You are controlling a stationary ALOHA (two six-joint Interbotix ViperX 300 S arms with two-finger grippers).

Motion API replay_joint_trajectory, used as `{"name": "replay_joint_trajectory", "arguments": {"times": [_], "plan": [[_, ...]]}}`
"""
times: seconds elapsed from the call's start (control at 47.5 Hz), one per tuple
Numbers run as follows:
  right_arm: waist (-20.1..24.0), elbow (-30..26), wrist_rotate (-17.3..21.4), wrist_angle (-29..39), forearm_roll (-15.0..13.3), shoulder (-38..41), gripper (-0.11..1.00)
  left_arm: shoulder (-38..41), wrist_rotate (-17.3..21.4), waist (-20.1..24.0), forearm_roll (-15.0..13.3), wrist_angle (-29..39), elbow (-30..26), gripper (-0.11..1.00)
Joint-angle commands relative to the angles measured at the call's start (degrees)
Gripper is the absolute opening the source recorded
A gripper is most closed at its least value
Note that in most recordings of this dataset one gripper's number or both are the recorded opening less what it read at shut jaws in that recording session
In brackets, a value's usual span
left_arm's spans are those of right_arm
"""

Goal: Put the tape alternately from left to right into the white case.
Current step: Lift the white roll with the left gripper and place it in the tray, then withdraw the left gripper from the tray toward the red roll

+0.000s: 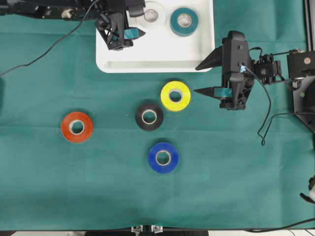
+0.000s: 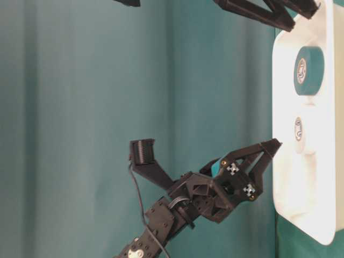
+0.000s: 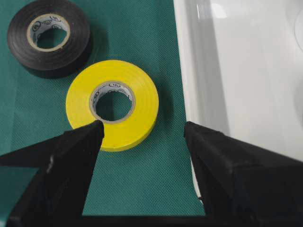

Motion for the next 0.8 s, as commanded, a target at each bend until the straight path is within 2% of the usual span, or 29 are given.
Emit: {"name": "replay_joint_trajectory", "arguments": {"times": [0.0, 0.779], "plan": [[0.2, -1.1, 0.1, -0.5, 0.1, -0.3, 0.77, -2.6, -0.1, -1.2, -0.1, -0.4, 0.8, 0.77], [0.2, -1.1, 0.1, -0.5, 0.1, -0.3, 0.77, -9.0, -0.4, -11.9, -0.3, -0.3, 9.1, 0.76]]}}
